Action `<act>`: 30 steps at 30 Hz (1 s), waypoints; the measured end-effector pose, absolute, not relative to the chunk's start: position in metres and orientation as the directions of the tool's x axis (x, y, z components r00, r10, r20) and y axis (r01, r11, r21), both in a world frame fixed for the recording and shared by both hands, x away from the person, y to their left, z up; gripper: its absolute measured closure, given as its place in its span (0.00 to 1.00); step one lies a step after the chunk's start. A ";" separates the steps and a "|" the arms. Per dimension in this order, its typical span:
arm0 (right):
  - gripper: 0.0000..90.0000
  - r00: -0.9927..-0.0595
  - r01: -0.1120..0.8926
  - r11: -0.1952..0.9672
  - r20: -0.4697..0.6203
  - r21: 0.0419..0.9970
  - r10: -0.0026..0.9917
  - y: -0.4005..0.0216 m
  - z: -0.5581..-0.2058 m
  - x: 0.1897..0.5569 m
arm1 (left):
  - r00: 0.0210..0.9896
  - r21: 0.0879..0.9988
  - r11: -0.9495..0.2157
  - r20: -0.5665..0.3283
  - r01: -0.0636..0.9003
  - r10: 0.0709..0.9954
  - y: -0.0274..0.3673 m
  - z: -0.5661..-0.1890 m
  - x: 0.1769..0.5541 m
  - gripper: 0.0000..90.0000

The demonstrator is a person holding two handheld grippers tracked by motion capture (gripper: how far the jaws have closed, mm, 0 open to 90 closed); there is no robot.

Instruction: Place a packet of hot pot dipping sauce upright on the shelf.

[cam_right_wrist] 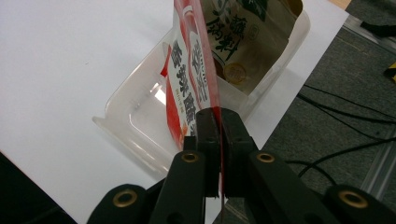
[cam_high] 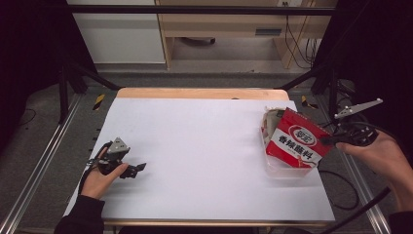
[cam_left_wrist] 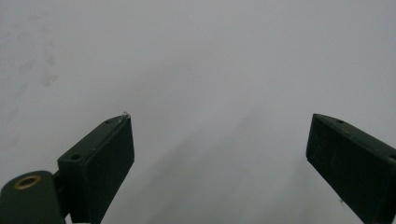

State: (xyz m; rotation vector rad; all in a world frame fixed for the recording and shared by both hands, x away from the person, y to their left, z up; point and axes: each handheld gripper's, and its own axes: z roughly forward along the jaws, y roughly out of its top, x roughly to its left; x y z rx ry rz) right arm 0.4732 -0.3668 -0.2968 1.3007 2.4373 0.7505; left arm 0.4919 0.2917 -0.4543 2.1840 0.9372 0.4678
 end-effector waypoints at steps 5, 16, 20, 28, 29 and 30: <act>0.95 -0.563 0.682 0.462 0.004 0.567 0.826 -0.371 -0.301 0.471 | 0.672 0.724 -0.490 0.050 0.485 0.739 0.292 -0.455 0.492 0.09; 0.71 -0.577 0.646 0.487 -0.041 0.587 0.815 -0.362 -0.300 0.475 | 0.673 0.725 -0.490 0.049 0.484 0.738 0.292 -0.454 0.492 0.09; 0.62 -0.578 0.634 0.500 -0.068 0.590 0.813 -0.355 -0.301 0.481 | 0.673 0.725 -0.491 0.050 0.484 0.738 0.292 -0.454 0.492 0.09; 0.40 -0.560 0.615 0.501 -0.109 0.609 0.821 -0.343 -0.296 0.489 | 0.675 0.724 -0.492 0.050 0.483 0.736 0.292 -0.455 0.492 0.09; 0.37 -0.555 0.617 0.500 -0.114 0.608 0.824 -0.341 -0.295 0.490 | 0.675 0.724 -0.493 0.050 0.483 0.736 0.292 -0.455 0.492 0.09; 0.34 -0.551 0.616 0.499 -0.119 0.609 0.826 -0.339 -0.294 0.491 | 0.675 0.724 -0.493 0.050 0.483 0.736 0.292 -0.455 0.492 0.09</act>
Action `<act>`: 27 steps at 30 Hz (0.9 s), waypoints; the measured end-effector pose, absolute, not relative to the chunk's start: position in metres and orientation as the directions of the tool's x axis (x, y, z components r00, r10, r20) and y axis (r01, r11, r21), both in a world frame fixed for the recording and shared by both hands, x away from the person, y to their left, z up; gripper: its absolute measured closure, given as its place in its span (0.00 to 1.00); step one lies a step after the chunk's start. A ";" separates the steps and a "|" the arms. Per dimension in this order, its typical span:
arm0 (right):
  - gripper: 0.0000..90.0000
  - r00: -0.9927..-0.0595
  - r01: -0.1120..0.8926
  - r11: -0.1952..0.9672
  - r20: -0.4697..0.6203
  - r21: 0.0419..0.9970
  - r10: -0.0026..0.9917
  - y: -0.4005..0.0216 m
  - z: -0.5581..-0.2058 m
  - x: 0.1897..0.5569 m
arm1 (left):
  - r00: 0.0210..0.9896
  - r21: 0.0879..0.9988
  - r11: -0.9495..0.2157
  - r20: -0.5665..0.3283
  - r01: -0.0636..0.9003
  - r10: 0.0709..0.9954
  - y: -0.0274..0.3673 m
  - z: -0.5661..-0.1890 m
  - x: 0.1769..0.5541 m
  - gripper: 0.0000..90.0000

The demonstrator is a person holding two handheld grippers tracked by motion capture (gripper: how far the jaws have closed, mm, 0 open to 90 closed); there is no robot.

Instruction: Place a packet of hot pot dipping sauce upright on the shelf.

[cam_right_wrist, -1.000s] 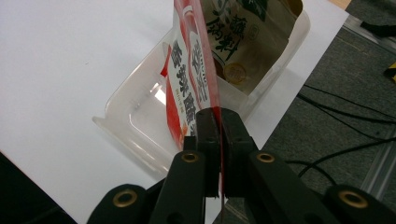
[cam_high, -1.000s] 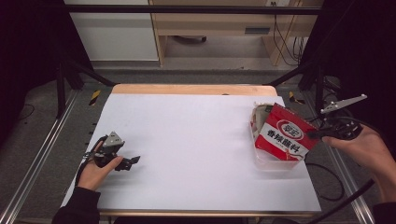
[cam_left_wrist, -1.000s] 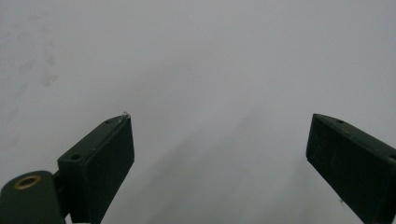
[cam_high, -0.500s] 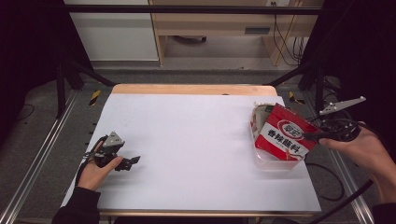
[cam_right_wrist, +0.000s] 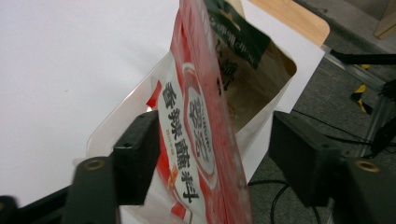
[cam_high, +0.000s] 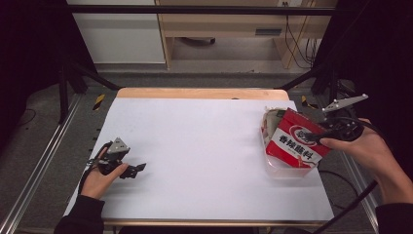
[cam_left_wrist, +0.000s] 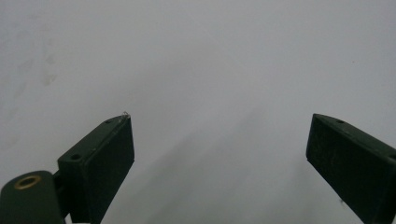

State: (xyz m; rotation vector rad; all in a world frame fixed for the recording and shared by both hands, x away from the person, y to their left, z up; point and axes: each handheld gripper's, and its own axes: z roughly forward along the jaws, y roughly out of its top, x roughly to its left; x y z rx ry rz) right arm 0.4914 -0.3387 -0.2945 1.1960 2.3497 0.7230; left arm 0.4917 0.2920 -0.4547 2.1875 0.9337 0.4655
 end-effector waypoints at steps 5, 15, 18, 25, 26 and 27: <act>0.26 -0.543 0.615 0.502 -0.135 0.608 0.829 -0.329 -0.290 0.496 | 0.674 0.723 -0.495 0.053 0.483 0.737 0.293 -0.455 0.492 0.09; 0.18 -0.522 0.597 0.502 -0.173 0.625 0.835 -0.308 -0.274 0.502 | 0.674 0.722 -0.497 0.056 0.482 0.736 0.293 -0.455 0.492 0.09; 0.17 -0.525 0.588 0.504 -0.175 0.633 0.833 -0.300 -0.270 0.504 | 0.674 0.722 -0.497 0.058 0.481 0.737 0.293 -0.454 0.492 0.09; 0.16 -0.513 0.579 0.502 -0.191 0.643 0.837 -0.287 -0.266 0.509 | 0.672 0.723 -0.493 0.055 0.483 0.739 0.294 -0.454 0.492 0.09; 0.16 -0.509 0.573 0.499 -0.194 0.651 0.838 -0.285 -0.265 0.509 | 0.671 0.723 -0.493 0.055 0.483 0.739 0.294 -0.454 0.492 0.09; 0.15 -0.505 0.570 0.493 -0.193 0.658 0.841 -0.283 -0.264 0.510 | 0.672 0.723 -0.494 0.055 0.483 0.739 0.294 -0.454 0.492 0.09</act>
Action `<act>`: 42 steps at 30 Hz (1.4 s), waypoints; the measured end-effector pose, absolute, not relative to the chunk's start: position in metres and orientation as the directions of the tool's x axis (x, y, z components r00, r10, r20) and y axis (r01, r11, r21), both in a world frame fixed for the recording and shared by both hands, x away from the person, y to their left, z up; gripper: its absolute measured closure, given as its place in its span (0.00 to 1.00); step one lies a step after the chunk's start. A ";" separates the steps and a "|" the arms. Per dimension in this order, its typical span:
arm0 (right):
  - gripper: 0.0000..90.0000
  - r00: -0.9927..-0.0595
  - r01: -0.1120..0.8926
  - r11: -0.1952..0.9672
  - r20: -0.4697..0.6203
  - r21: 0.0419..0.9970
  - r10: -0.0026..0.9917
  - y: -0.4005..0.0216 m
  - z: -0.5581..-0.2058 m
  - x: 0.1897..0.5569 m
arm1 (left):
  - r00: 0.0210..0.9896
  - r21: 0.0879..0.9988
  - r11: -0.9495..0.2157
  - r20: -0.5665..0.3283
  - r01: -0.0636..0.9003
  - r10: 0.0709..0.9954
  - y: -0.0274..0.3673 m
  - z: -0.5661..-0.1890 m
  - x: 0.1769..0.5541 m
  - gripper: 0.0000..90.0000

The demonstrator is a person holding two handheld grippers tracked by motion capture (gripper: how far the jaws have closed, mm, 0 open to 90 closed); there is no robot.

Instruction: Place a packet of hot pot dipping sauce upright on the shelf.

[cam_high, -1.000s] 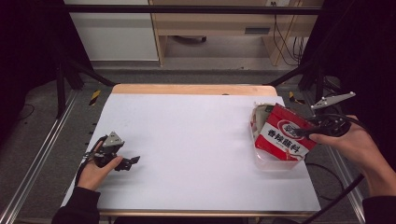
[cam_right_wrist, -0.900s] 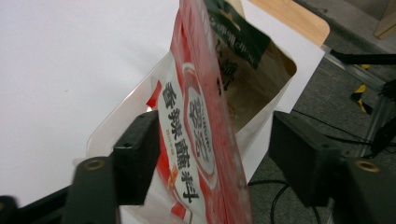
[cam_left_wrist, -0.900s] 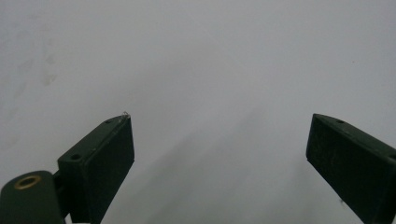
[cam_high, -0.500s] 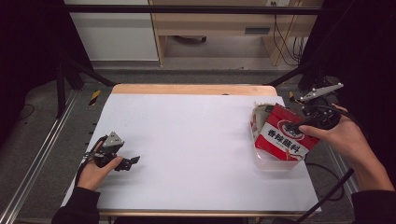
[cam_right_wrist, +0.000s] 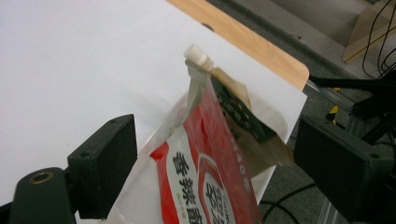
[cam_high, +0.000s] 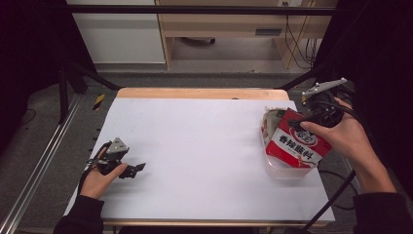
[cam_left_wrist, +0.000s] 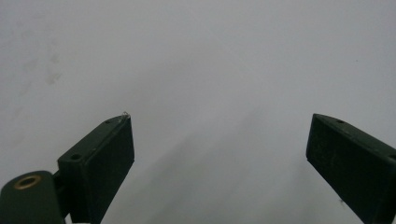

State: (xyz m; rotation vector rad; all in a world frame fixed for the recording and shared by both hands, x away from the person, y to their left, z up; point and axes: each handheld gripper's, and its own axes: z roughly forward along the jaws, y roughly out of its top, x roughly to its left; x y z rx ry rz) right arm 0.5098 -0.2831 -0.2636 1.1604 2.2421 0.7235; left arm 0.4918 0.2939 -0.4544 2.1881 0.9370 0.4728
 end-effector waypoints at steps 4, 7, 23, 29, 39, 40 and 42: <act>0.14 -0.492 0.550 0.479 -0.198 0.684 0.848 -0.274 -0.259 0.512 | 0.672 0.723 -0.494 0.056 0.482 0.738 0.294 -0.454 0.492 0.09; 0.13 -0.499 0.542 0.484 -0.201 0.687 0.843 -0.267 -0.257 0.514 | 0.672 0.724 -0.493 0.055 0.483 0.739 0.294 -0.454 0.492 0.09; 0.10 -0.507 0.471 0.500 -0.241 0.726 0.828 -0.232 -0.244 0.518 | 0.671 0.723 -0.494 0.056 0.483 0.739 0.294 -0.454 0.492 0.09; 0.09 -0.490 0.438 0.490 -0.257 0.754 0.833 -0.214 -0.242 0.520 | 0.671 0.724 -0.494 0.057 0.482 0.739 0.295 -0.454 0.492 0.09; 0.10 -0.452 0.391 0.413 -0.219 0.823 0.865 -0.178 -0.244 0.525 | 0.671 0.723 -0.494 0.058 0.482 0.740 0.295 -0.454 0.492 0.09; 0.10 -0.451 0.388 0.408 -0.216 0.827 0.866 -0.175 -0.245 0.525 | 0.671 0.723 -0.494 0.058 0.482 0.740 0.295 -0.454 0.492 0.09; 0.10 -0.456 0.380 0.401 -0.208 0.834 0.865 -0.166 -0.248 0.525 | 0.672 0.723 -0.496 0.059 0.482 0.739 0.296 -0.454 0.492 0.09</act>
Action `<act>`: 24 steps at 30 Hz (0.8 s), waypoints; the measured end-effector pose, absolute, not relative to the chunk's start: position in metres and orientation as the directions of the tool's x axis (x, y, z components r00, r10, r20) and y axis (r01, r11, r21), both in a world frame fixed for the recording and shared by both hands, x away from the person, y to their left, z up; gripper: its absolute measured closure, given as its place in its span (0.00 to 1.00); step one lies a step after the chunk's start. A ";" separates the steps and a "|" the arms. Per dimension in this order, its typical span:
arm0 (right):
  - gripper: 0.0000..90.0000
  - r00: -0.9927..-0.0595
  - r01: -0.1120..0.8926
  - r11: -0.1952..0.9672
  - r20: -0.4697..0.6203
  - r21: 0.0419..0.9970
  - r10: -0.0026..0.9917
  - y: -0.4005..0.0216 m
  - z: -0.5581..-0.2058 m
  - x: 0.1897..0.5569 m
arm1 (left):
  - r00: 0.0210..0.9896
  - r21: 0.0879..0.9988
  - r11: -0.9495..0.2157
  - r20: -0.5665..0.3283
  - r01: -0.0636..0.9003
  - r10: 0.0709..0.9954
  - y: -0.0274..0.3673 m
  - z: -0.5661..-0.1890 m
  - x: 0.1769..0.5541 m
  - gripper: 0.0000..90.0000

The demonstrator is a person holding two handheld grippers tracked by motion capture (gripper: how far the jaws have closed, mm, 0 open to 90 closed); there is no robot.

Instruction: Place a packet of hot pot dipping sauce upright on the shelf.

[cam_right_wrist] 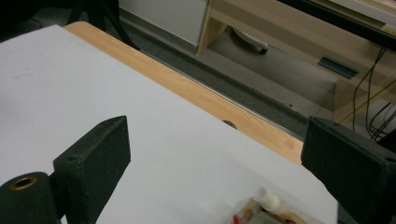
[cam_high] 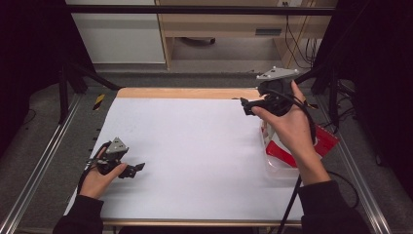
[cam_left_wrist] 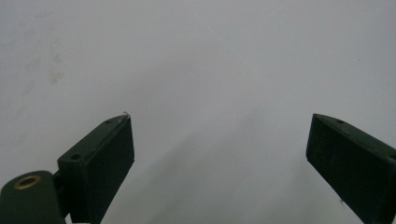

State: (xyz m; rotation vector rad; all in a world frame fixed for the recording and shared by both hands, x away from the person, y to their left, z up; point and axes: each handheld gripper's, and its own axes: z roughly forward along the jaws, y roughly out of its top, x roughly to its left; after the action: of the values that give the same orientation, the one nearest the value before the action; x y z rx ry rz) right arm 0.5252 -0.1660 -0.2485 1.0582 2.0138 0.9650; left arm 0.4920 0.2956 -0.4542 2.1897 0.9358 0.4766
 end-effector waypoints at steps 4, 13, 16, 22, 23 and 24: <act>0.10 -0.456 0.369 0.389 -0.201 0.844 0.867 -0.150 -0.258 0.527 | 0.669 0.724 -0.492 0.058 0.483 0.741 0.297 -0.454 0.492 0.09; 0.09 -0.477 0.376 0.372 -0.167 0.849 0.863 -0.130 -0.274 0.534 | 0.666 0.725 -0.490 0.058 0.483 0.743 0.297 -0.454 0.492 0.08; 0.08 -0.473 0.380 0.355 -0.151 0.854 0.868 -0.126 -0.278 0.535 | 0.666 0.726 -0.489 0.057 0.484 0.744 0.297 -0.454 0.492 0.08; 0.08 -0.476 0.385 0.358 -0.149 0.851 0.866 -0.121 -0.286 0.535 | 0.662 0.727 -0.485 0.056 0.486 0.748 0.298 -0.454 0.492 0.07; 0.08 -0.478 0.388 0.358 -0.146 0.849 0.866 -0.120 -0.287 0.535 | 0.661 0.727 -0.485 0.056 0.486 0.748 0.298 -0.453 0.492 0.07; 0.08 -0.481 0.386 0.359 -0.147 0.850 0.865 -0.119 -0.288 0.535 | 0.661 0.727 -0.484 0.056 0.486 0.748 0.299 -0.453 0.492 0.06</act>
State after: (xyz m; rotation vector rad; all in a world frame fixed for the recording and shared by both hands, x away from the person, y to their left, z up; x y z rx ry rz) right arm 0.5347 -0.1195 -0.2880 1.0815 2.0281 1.0385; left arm 0.4924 0.2985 -0.4534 2.1774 0.9498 0.4832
